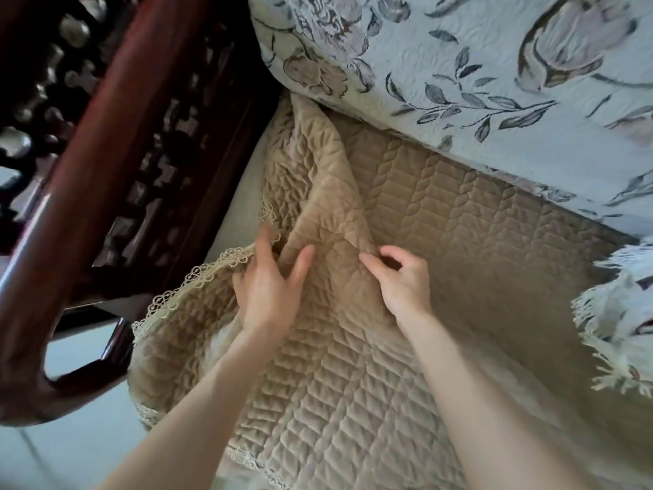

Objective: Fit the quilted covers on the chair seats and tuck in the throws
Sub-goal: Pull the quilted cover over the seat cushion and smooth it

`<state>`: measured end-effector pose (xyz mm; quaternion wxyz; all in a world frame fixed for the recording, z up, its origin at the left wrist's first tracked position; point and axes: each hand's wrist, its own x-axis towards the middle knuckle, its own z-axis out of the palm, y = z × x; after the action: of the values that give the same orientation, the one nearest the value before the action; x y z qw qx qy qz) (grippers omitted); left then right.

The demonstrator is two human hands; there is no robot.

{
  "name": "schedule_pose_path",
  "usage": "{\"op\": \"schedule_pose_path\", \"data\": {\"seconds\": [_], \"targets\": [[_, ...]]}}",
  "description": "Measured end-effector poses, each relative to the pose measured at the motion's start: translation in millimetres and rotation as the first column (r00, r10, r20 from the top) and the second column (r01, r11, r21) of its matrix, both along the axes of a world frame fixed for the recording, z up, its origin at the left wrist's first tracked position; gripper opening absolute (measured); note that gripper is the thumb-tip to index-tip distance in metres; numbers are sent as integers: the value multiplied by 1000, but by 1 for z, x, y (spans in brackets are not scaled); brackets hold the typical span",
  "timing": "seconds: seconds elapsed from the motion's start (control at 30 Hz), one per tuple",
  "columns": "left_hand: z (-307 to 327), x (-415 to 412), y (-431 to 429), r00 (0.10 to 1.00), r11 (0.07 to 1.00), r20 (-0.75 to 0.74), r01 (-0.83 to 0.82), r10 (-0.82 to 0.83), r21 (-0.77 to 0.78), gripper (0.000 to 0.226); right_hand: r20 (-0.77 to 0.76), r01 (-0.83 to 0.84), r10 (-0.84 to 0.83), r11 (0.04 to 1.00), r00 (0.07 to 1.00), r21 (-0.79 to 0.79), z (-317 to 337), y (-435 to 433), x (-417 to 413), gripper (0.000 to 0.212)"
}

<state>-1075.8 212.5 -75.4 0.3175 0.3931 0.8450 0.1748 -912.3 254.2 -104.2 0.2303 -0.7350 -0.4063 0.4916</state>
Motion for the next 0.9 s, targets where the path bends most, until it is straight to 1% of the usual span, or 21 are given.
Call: {"op": "schedule_pose_path", "data": {"seconds": [0.07, 0.13, 0.2, 0.33, 0.4, 0.47, 0.53, 0.6, 0.63, 0.67, 0.7, 0.77, 0.8, 0.87, 0.9], "targets": [[2, -6, 5, 994, 994, 65, -81, 85, -70, 77, 26, 15, -16, 999, 1000, 33, 1, 4, -3, 13], [-1, -13, 9, 986, 986, 103, -117, 129, -115, 71, 57, 29, -33, 997, 998, 76, 3, 7, -6, 16], [-1, -18, 11, 975, 983, 154, -141, 159, -121, 62, 98, 56, -67, 993, 993, 105, 4, 8, -8, 18], [18, -31, 3, 932, 953, 198, -301, 303, -37, 50, 136, 89, -120, 971, 983, 220, 17, 13, -19, 19], [30, -40, -1, 899, 916, 212, -400, 384, 39, 50, 122, 92, -135, 947, 983, 309, 28, 14, -26, 24], [35, -47, -6, 883, 894, 234, -438, 407, 94, 53, 104, 86, -134, 923, 985, 374, 35, 11, -31, 26], [32, -47, -9, 887, 907, 259, -413, 382, 79, 59, 132, 47, -100, 934, 986, 355, 33, 9, -33, 24], [26, -44, -15, 889, 930, 285, -367, 359, -28, 79, 152, -27, -7, 975, 988, 219, 25, 9, -35, 16], [23, -40, -18, 886, 935, 299, -346, 354, -81, 92, 134, -59, 41, 989, 990, 132, 23, 8, -35, 17], [22, -35, -22, 889, 940, 305, -324, 341, -107, 101, 103, -73, 66, 995, 993, 66, 22, 8, -35, 24], [22, -31, -26, 906, 952, 292, -289, 306, -100, 106, 73, -70, 67, 997, 995, 35, 22, 8, -34, 31], [22, -22, -31, 964, 986, 209, -166, 163, -7, 104, 48, -47, 44, 997, 998, 64, 25, 9, -31, 39], [23, -18, -31, 984, 994, 153, -98, 90, 46, 99, 70, -53, 46, 994, 996, 91, 26, 10, -29, 40], [18, -11, -22, 998, 990, 36, 46, -52, 133, 83, 181, -100, 79, 989, 980, 111, 22, 15, -20, 44], [14, -7, -12, 993, 979, -24, 121, -119, 165, 77, 239, -132, 109, 987, 965, 86, 19, 19, -14, 47]]}}
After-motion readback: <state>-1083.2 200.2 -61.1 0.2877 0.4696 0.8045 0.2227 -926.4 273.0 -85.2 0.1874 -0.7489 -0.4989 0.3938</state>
